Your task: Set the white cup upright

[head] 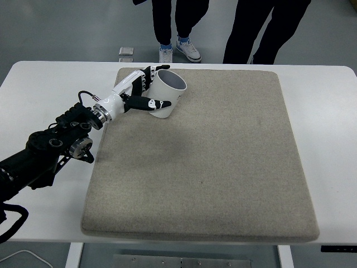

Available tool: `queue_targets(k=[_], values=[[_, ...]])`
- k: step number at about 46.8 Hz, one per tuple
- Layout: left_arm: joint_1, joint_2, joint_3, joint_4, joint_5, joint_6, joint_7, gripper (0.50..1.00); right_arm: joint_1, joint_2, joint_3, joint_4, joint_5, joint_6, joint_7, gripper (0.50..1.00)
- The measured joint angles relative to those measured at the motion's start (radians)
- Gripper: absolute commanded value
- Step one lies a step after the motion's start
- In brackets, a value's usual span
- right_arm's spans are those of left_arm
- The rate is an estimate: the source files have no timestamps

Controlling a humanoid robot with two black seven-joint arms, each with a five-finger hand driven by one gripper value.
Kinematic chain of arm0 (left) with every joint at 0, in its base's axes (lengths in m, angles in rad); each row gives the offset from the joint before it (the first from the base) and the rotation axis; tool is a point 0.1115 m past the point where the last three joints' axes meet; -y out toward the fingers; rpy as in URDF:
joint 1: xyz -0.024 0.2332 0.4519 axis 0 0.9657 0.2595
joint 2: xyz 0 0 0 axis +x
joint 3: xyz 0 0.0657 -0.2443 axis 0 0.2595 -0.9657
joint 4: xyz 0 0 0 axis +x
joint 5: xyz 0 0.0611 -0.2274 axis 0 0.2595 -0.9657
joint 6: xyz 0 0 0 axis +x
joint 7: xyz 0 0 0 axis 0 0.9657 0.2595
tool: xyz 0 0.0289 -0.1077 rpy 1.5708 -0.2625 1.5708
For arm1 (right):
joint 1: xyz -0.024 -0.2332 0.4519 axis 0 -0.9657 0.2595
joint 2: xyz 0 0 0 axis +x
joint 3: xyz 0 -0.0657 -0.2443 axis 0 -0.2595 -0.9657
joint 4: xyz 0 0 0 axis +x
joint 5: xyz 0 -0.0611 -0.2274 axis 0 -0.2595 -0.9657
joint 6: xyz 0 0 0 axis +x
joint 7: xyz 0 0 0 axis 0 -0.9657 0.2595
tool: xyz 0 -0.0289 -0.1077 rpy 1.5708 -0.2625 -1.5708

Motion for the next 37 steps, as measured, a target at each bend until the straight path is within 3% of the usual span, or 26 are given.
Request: queue_targets(k=[37], values=[[-0.012, 0.002, -0.009, -0.006, -0.022, -0.002, 0.0, 0.996, 0.0, 0.0, 0.0, 0.0, 0.0, 0.0, 0.0, 0.93]])
